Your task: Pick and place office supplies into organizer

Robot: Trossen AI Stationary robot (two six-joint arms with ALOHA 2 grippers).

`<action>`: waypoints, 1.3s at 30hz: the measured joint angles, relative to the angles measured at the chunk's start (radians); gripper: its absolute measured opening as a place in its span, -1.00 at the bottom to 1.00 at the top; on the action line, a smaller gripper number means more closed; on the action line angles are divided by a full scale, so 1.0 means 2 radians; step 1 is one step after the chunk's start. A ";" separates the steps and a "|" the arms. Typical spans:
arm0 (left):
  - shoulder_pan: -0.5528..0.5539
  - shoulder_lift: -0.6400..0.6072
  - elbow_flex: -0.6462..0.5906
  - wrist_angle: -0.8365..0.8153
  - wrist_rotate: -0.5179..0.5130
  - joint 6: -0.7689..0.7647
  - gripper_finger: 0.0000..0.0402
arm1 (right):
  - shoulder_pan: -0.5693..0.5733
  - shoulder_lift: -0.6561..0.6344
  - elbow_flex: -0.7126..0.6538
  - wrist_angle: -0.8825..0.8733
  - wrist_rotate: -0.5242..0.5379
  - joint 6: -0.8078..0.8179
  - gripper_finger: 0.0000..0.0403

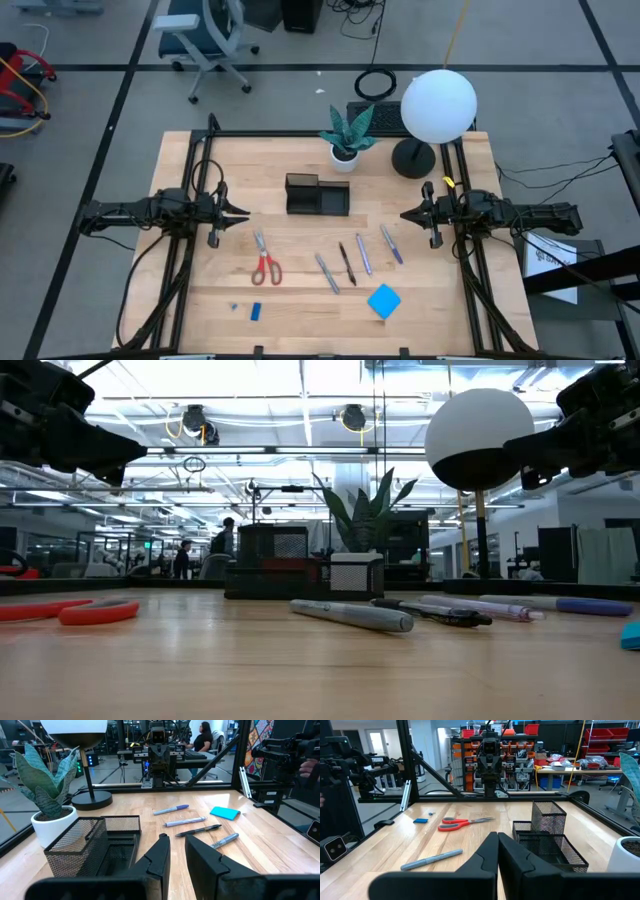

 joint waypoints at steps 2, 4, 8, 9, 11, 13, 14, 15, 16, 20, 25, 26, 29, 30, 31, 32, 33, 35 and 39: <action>0.000 0.000 0.000 0.000 0.000 0.000 -0.67 | 0.000 0.000 0.000 0.000 0.000 0.000 -1.00; 0.000 0.000 0.000 0.000 0.000 0.000 -0.67 | 0.000 0.000 0.000 0.000 0.000 0.000 -1.00; 0.000 0.000 0.000 0.000 -0.007 0.029 -0.67 | 0.000 0.000 0.000 0.000 0.000 0.000 -1.00; 0.000 0.000 0.000 0.000 -0.014 0.047 -0.67 | 0.000 0.000 0.000 0.000 0.000 0.000 -1.00; 0.000 0.000 0.000 0.001 -0.029 0.066 -0.67 | 0.000 0.000 0.000 0.000 0.000 0.000 -1.00; 0.000 0.000 0.000 0.001 -0.038 0.067 -0.67 | 0.000 0.000 0.000 0.000 0.000 0.000 -1.00; 0.000 0.000 0.000 0.001 -0.039 0.063 -0.67 | 0.000 0.000 0.000 0.000 0.000 0.000 -1.00; 0.000 0.000 0.000 0.001 -0.039 0.061 -0.67 | 0.000 0.000 0.000 0.000 0.000 0.000 -1.00; 0.000 0.000 0.000 0.001 -0.039 0.058 -0.67 | 0.000 0.000 0.000 0.000 0.000 0.000 -1.00; 0.000 0.000 0.000 0.001 -0.039 0.054 -0.67 | 0.000 0.000 0.000 0.000 0.000 0.000 -1.00; 0.000 0.000 0.000 0.002 -0.039 0.052 -0.67 | 0.000 0.000 0.000 0.000 0.000 0.000 -1.00; 0.000 0.000 0.000 0.002 -0.039 0.052 -0.67 | 0.000 0.000 0.000 0.000 0.000 0.000 -1.00; 0.000 0.000 0.000 0.004 -0.039 0.052 -0.67 | 0.000 0.000 0.000 0.000 0.000 0.000 -1.00; 0.000 0.000 0.000 0.005 -0.039 0.050 -0.67 | 0.000 0.000 0.000 0.000 0.000 0.000 -1.00; 0.000 0.000 0.000 0.007 -0.039 0.047 -0.67 | 0.000 0.000 0.000 0.000 0.000 0.000 -1.00; 0.000 0.000 0.000 0.010 -0.039 0.041 -0.67 | 0.000 0.000 0.000 0.000 0.000 0.000 -1.00; 0.000 0.000 0.000 0.014 -0.039 0.033 -0.67 | 0.000 0.000 0.000 0.000 0.000 0.000 -1.00; 0.000 0.000 0.000 0.018 -0.039 0.013 -0.67 | 0.000 0.000 0.000 0.000 0.000 0.000 -1.00; 0.000 0.000 0.000 0.030 -0.039 -0.014 -0.67 | 0.000 0.000 0.000 0.000 0.000 0.000 -1.00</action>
